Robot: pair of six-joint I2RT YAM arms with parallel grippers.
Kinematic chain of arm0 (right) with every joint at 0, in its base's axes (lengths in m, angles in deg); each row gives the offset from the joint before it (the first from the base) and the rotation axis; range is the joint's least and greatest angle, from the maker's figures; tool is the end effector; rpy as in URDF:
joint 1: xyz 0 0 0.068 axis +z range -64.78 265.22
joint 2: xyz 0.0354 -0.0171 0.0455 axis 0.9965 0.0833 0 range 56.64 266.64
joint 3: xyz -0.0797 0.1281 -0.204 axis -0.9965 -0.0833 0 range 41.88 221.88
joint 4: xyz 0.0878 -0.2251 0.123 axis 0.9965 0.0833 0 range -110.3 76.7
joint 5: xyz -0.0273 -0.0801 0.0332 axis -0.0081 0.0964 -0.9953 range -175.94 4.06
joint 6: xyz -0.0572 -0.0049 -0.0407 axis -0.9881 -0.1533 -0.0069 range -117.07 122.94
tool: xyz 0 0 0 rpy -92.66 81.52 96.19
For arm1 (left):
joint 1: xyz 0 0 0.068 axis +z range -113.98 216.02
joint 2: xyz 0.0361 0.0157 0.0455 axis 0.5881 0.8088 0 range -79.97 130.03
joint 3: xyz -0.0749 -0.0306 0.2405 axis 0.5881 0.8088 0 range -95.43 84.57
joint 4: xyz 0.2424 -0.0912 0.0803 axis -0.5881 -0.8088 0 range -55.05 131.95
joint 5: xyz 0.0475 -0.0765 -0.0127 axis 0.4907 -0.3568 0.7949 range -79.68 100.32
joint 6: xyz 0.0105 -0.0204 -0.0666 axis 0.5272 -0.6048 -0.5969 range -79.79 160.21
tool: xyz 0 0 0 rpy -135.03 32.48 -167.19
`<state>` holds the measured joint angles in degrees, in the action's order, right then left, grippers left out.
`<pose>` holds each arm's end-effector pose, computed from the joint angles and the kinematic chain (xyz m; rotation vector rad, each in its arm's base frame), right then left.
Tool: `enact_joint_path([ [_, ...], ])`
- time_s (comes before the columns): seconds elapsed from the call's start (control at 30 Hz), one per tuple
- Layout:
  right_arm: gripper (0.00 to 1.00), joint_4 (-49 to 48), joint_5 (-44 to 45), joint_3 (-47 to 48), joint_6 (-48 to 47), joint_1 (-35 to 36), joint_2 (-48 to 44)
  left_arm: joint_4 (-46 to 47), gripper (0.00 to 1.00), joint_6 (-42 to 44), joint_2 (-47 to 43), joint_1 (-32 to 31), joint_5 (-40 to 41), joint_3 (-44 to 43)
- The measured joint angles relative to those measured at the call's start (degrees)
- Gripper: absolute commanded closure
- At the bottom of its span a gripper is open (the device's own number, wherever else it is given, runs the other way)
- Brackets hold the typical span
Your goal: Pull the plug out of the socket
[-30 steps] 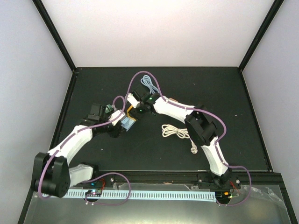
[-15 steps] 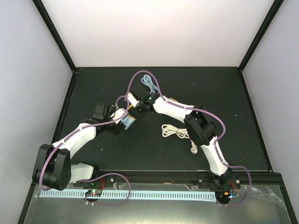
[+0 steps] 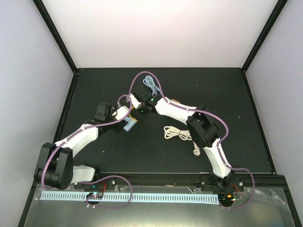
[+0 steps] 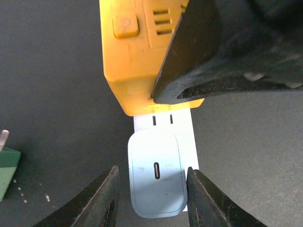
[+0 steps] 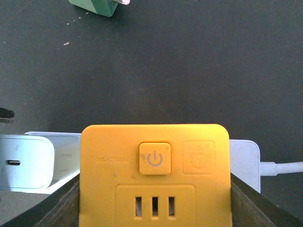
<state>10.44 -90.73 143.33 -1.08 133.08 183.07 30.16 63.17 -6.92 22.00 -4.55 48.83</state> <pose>0.3291 0.3708 0.1480 -1.1623 2.3134 0.3984 0.2614 -0.0805 0.1421 0.8726 2.2400 -0.2427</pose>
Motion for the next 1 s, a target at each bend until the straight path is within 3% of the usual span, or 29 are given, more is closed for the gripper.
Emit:
enact_joint_path([
  [0.17, 0.99, 0.02, 0.00, 0.17, -0.02, 0.00, 0.17, 0.48, 0.61, 0.07, 2.19, 0.00, -0.13, 0.13],
  [0.4, 0.99, 0.13, 0.04, 0.44, -0.13, 0.00, 0.37, 0.72, 0.82, 0.13, 2.27, 0.02, -0.50, 0.35],
  [0.67, 0.99, -0.07, -0.07, 0.31, -0.46, 0.00, 0.28, 1.33, 0.98, -0.31, -0.04, 0.02, -0.81, 1.68],
  [1.0, 0.99, -1.33, -1.40, -0.02, -1.22, 0.04, 0.24, 0.24, 0.98, -1.25, -1.97, 0.35, -0.79, 2.10],
])
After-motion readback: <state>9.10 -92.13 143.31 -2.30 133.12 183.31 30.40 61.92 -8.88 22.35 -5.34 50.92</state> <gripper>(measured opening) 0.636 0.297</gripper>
